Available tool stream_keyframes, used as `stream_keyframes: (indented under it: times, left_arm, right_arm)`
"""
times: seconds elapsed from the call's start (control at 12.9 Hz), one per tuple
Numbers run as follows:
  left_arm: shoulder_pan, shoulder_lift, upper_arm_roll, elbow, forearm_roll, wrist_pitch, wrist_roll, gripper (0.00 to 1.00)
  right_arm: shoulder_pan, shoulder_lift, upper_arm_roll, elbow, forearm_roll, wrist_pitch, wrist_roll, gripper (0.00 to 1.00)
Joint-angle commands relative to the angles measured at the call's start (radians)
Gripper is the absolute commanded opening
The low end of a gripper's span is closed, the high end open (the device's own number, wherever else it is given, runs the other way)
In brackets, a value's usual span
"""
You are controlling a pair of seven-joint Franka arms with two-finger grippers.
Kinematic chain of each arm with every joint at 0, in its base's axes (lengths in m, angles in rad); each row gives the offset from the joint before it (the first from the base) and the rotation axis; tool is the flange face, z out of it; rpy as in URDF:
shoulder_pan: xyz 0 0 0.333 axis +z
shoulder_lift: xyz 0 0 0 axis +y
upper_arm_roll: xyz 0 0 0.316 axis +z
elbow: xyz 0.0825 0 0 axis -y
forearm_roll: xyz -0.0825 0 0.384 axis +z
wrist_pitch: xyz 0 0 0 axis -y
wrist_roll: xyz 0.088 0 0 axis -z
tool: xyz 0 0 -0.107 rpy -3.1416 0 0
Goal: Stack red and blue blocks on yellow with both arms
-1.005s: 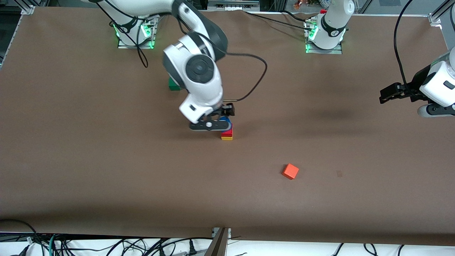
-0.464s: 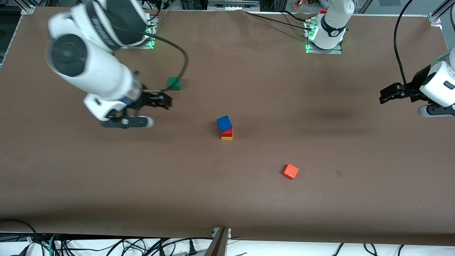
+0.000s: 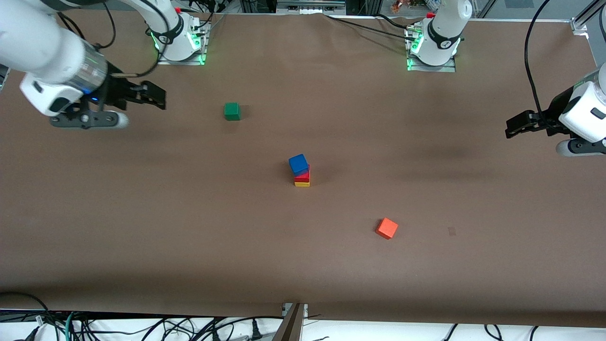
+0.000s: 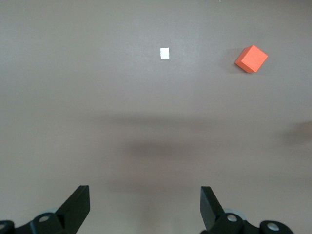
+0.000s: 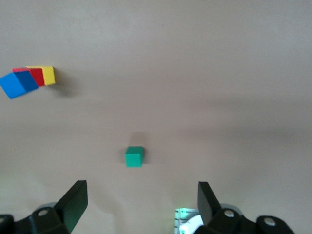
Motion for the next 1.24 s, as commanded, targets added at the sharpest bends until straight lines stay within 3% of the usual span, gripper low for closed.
stream_keyframes:
  times: [0.0, 0.15, 0.39, 0.46, 1.16]
  left_arm:
    - [0.000, 0.009, -0.002, 0.020, 0.000, -0.002, 0.009, 1.00]
    - [0.003, 0.009, -0.002, 0.020, 0.000, -0.002, 0.012, 1.00]
    - [0.003, 0.009, -0.002, 0.020, 0.000, -0.002, 0.012, 1.00]
    - [0.003, 0.009, -0.004, 0.020, 0.000, -0.002, 0.010, 1.00]
    - [0.004, 0.009, -0.002, 0.020, 0.000, -0.002, 0.012, 1.00]
  right_arm:
    - [-0.016, -0.027, -0.068, -0.040, 0.006, -0.024, -0.137, 1.00]
    - [-0.080, -0.066, -0.042, -0.087, -0.003, -0.021, -0.178, 1.00]
    - [-0.206, -0.140, 0.106, -0.156, -0.050, 0.005, -0.172, 1.00]
    - [-0.221, -0.148, 0.122, -0.161, -0.051, 0.004, -0.169, 1.00]
    - [-0.191, -0.109, 0.127, -0.077, -0.107, 0.002, -0.163, 1.00]
